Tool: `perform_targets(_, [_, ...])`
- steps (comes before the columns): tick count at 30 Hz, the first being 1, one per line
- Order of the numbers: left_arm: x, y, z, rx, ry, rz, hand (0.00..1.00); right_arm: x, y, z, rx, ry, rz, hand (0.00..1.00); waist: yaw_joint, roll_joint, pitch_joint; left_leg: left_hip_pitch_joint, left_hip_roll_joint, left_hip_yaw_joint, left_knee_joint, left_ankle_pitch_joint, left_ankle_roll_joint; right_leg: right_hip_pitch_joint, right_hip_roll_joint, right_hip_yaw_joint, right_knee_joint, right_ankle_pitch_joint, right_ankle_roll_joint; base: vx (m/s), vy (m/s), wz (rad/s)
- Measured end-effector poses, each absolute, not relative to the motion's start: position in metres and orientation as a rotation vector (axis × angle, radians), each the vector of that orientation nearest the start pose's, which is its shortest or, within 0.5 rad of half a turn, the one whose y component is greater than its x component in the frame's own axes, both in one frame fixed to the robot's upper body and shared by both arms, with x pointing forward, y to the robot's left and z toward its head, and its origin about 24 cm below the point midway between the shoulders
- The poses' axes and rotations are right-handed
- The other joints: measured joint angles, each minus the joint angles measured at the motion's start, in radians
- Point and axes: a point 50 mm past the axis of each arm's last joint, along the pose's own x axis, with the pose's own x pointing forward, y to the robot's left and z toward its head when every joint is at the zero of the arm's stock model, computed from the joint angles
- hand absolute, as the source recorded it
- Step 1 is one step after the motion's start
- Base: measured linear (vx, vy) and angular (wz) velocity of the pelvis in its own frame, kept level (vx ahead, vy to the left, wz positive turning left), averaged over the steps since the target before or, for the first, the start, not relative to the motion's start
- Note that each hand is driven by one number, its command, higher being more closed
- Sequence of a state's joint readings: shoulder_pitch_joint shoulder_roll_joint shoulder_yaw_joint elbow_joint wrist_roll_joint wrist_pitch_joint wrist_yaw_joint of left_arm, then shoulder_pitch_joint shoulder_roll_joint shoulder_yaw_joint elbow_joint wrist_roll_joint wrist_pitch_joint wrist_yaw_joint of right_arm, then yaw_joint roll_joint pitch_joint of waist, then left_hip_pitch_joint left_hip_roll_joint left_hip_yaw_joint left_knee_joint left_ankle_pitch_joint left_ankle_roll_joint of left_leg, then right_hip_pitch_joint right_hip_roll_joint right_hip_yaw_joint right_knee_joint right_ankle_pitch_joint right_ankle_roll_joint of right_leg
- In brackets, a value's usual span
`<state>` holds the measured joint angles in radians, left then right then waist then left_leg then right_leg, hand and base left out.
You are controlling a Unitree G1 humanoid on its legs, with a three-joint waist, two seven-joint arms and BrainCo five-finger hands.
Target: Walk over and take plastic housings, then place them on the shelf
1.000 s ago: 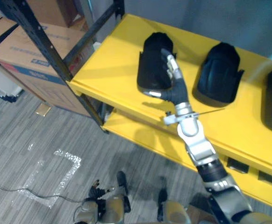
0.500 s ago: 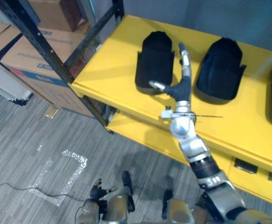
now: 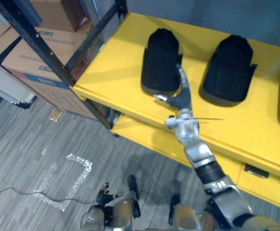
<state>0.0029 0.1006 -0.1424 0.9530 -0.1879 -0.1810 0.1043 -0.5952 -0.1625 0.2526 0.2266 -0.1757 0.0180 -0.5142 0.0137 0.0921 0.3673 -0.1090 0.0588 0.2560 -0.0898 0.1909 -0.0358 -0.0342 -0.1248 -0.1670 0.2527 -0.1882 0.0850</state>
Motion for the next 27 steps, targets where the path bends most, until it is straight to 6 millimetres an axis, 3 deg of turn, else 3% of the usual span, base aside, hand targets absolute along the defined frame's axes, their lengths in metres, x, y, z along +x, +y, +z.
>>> perform_targets(7, [0.158, 0.170, -0.133, 0.031, 0.770, 0.089, 0.00, 0.340, -0.110, 0.161, -0.334, -0.456, -0.251, 0.00, 0.000, 0.004, 0.002, -0.002, -0.002, 0.000, 0.000, 0.001, 0.002, -0.002, -0.003, -0.002, 0.000, -0.005, 0.002, 0.00, -0.001, 0.00])
perform_targets(16, [0.159, 0.166, -0.133, 0.026, 0.763, 0.066, 0.00, 0.340, -0.105, 0.161, -0.323, -0.483, -0.164, 0.00, -0.001, 0.004, 0.002, 0.001, -0.002, 0.002, 0.004, 0.001, 0.001, 0.000, -0.003, -0.001, 0.002, -0.009, 0.000, 0.00, 0.000, 0.00])
perform_targets(27, [0.157, 0.166, -0.133, 0.023, 0.764, 0.070, 0.00, 0.335, -0.078, 0.158, -0.206, -0.468, 0.101, 0.00, -0.001, 0.003, 0.002, 0.005, -0.001, 0.004, 0.005, 0.001, 0.001, 0.000, -0.003, 0.000, 0.005, -0.010, 0.000, 0.00, 0.000, 0.00])
